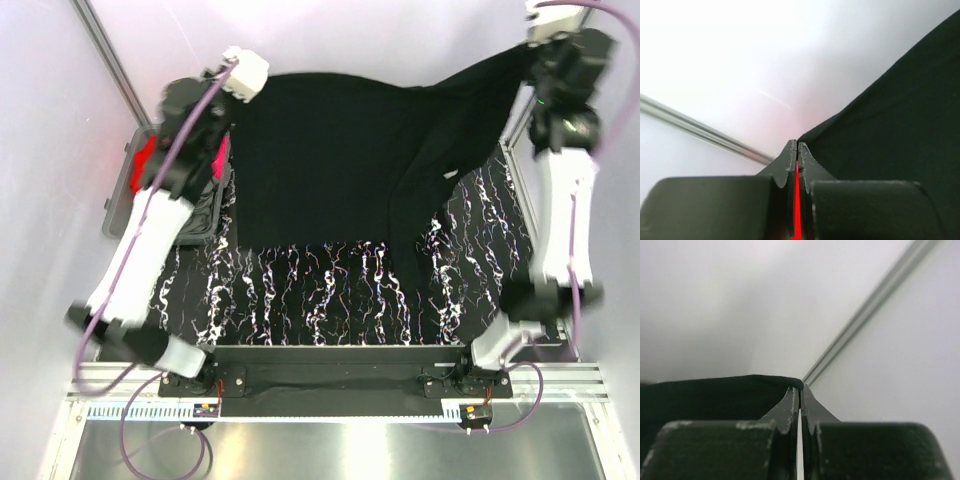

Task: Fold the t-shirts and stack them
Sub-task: Flatten the tshirt out

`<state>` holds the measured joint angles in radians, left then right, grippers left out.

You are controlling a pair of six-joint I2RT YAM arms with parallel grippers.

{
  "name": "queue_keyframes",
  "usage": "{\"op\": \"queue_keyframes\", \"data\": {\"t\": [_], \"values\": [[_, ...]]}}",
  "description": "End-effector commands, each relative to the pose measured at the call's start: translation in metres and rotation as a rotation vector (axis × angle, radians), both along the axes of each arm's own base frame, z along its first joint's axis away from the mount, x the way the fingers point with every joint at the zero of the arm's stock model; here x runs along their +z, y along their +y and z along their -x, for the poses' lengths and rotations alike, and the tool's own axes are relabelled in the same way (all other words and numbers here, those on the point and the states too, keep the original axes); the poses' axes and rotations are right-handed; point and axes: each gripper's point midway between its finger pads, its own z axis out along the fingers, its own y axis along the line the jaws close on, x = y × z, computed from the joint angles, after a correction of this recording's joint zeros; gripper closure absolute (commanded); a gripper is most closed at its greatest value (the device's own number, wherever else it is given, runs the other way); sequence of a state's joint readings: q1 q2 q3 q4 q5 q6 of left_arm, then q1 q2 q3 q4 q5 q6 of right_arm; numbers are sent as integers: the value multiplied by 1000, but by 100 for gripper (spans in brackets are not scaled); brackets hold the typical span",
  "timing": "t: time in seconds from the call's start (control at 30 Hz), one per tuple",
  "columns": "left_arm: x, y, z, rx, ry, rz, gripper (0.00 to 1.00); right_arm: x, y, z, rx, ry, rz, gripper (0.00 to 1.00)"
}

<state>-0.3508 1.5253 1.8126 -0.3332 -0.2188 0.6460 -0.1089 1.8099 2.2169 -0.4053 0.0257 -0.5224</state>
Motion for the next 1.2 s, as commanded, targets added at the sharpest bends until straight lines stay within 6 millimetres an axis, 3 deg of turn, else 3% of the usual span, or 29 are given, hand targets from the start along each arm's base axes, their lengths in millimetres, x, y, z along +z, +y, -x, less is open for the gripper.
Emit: {"op": "queue_keyframes", "data": {"t": [0.0,0.07,0.1,0.17,0.2,0.27,0.3,0.5,0.67,0.87,0.9,0.97,1.03,1.13,1.17], "values": [[91,8,68,-42,-229,75,100,112,11,118,0,-260,-8,100],[102,10,91,-59,-255,83,100,116,14,145,-1,-267,3,100],[116,12,114,-81,-292,94,100,136,18,180,2,-319,31,100],[127,15,138,-114,-321,108,100,138,21,205,3,-328,57,100],[140,22,158,-124,-356,132,100,153,26,239,4,-379,87,100],[149,29,175,-130,-380,147,100,158,28,264,3,-406,102,100],[159,36,191,-133,-414,153,100,167,30,290,-5,-448,109,100],[186,59,240,-153,-503,219,100,186,29,361,-68,-555,142,100],[203,70,264,-149,-564,226,100,207,30,394,-87,-632,167,100],[206,69,239,-104,-543,195,100,232,23,361,-112,-629,208,100],[200,67,224,-88,-513,183,100,228,21,336,-106,-595,210,100],[182,61,205,-79,-454,173,100,223,19,311,-99,-566,209,100],[161,53,187,-85,-389,173,100,207,17,271,-75,-506,188,100],[112,41,154,-84,-255,167,100,166,20,212,-12,-408,146,100],[85,34,139,-86,-183,153,100,139,18,187,-3,-356,134,100]]}}
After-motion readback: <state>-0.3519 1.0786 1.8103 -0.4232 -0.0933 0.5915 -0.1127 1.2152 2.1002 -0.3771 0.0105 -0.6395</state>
